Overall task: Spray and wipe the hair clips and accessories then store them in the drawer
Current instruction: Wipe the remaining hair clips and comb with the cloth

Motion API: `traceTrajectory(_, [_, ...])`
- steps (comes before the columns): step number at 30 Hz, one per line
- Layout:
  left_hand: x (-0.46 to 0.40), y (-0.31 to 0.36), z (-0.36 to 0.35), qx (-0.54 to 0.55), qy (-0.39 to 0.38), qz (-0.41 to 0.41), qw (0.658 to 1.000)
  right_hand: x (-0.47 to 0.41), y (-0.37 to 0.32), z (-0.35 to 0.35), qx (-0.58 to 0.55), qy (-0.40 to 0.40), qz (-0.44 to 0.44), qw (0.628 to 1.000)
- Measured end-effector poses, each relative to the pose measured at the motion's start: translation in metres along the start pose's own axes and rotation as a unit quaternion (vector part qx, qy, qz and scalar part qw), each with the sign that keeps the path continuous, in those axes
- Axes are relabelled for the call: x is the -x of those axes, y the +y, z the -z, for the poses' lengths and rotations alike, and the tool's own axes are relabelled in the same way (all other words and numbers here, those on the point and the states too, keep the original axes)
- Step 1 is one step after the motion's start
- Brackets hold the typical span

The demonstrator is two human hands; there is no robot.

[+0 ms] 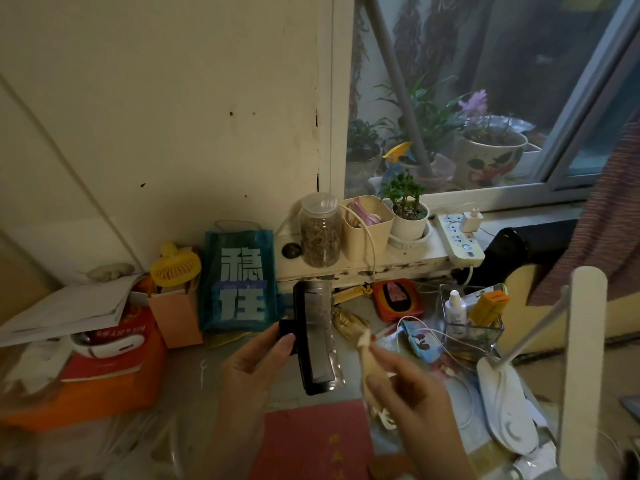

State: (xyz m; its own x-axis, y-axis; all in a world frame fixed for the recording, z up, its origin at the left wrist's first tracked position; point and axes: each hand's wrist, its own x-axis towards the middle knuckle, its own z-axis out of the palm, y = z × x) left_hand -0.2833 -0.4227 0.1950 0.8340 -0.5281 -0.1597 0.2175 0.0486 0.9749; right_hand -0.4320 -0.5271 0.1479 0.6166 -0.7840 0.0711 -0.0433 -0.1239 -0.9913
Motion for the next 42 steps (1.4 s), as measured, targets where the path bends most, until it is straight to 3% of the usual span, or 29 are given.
traceTrajectory(4, [0.002, -0.002, -0.004, 0.003, -0.049, 0.036, 0.998, -0.019, -0.018, 0.007, -0.105, 0.045, -0.013, 0.993])
traceTrajectory(11, [0.004, -0.004, -0.007, 0.044, -0.110, 0.099, 0.988, -0.025, -0.029, -0.002, -0.262, -0.060, -0.096, 0.959])
traceTrajectory(23, [-0.001, 0.004, 0.001, -0.103, -0.140, -0.002, 0.985, -0.026, -0.011, -0.004, -0.356, -0.105, -0.144, 0.917])
traceTrajectory(27, [-0.004, 0.002, 0.002, -0.163, -0.149, -0.025, 0.975, -0.028, -0.008, -0.004, -0.347, -0.082, -0.135, 0.924])
traceTrajectory(34, [-0.005, 0.003, -0.008, -0.218, -0.141, -0.044, 0.965, -0.026, -0.007, -0.001, -0.200, -0.059, -0.084, 0.974])
traceTrajectory(42, [-0.014, -0.005, -0.013, -0.264, -0.181, -0.063, 0.945, -0.022, -0.008, -0.005, -0.172, -0.090, -0.078, 0.978])
